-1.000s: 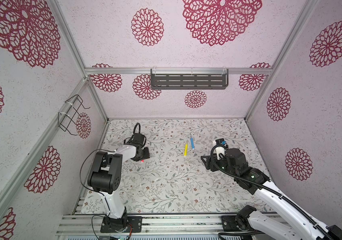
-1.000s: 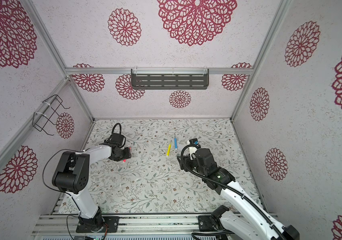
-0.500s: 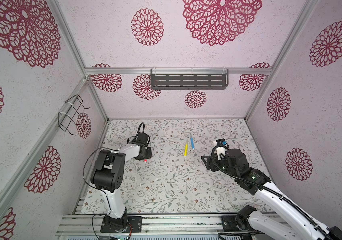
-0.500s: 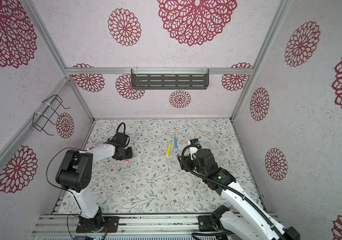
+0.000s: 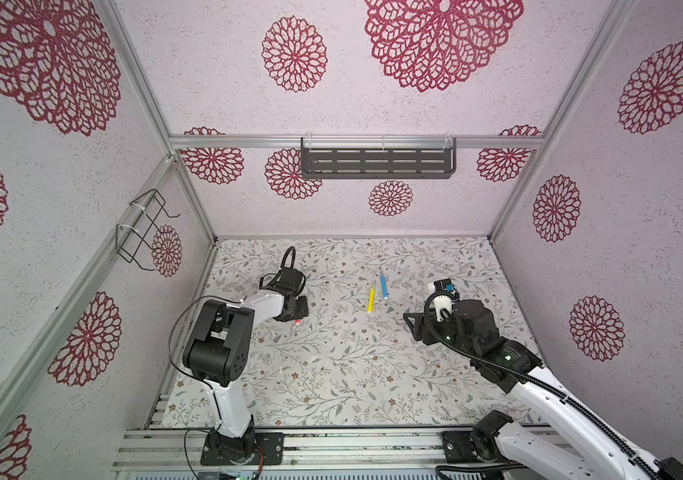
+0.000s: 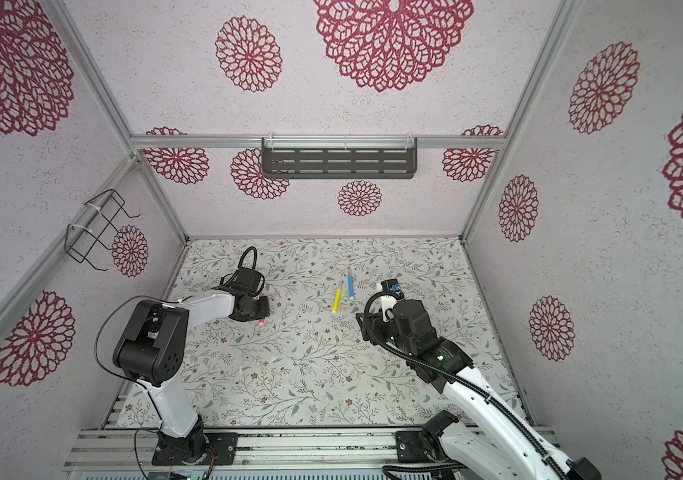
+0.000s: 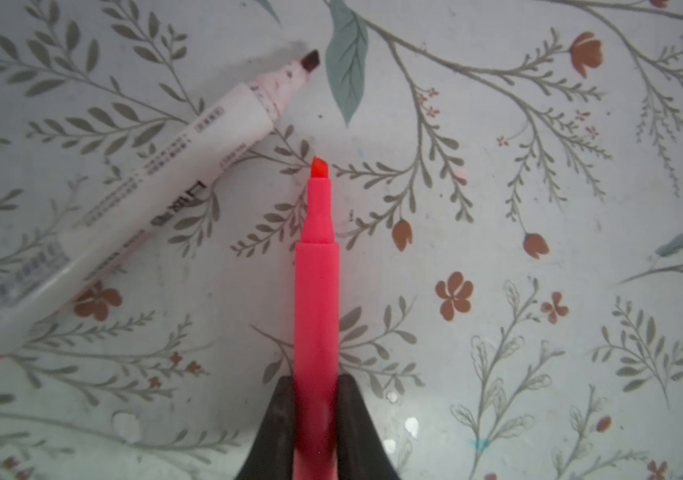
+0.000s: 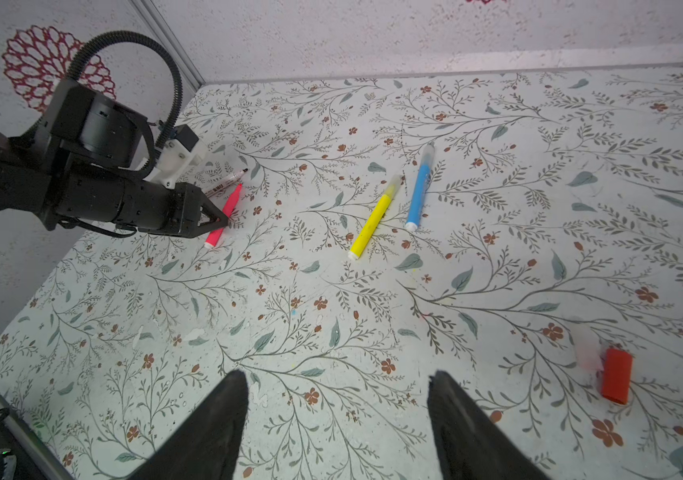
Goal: Insert the pens into the pen caps
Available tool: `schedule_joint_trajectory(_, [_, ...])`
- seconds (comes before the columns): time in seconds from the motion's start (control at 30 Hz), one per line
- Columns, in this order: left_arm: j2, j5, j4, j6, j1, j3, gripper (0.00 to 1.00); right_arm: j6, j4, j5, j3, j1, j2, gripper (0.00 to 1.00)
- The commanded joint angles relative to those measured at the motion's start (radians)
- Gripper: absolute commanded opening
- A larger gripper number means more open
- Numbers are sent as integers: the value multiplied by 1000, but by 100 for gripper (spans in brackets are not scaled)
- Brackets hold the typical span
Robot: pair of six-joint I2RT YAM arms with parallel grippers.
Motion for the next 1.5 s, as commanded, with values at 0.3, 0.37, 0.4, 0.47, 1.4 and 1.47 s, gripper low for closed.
schedule_joint_trajectory(0.3, [-224,296,123,31,-68,-123,15,37,28,-27,9,-17,56,72])
schedule_joint_trajectory(0.37, [-265,320,148,40,-78,-143,16,41,28,-49,13,-20,75,72])
schedule_joint_trajectory(0.4, [-284,331,161,44,-84,-154,16,41,33,-66,14,-20,85,72])
schedule_joint_trajectory(0.47, [-319,362,187,48,-91,-171,16,40,40,-91,14,-20,98,72])
schedule_joint_trajectory(1.4, [-581,404,633,-141,-308,-396,18,152,395,-557,34,-20,324,73])
schedule_joint_trajectory(1.47, [-581,398,654,-149,-324,-402,18,168,420,-570,42,-19,337,73])
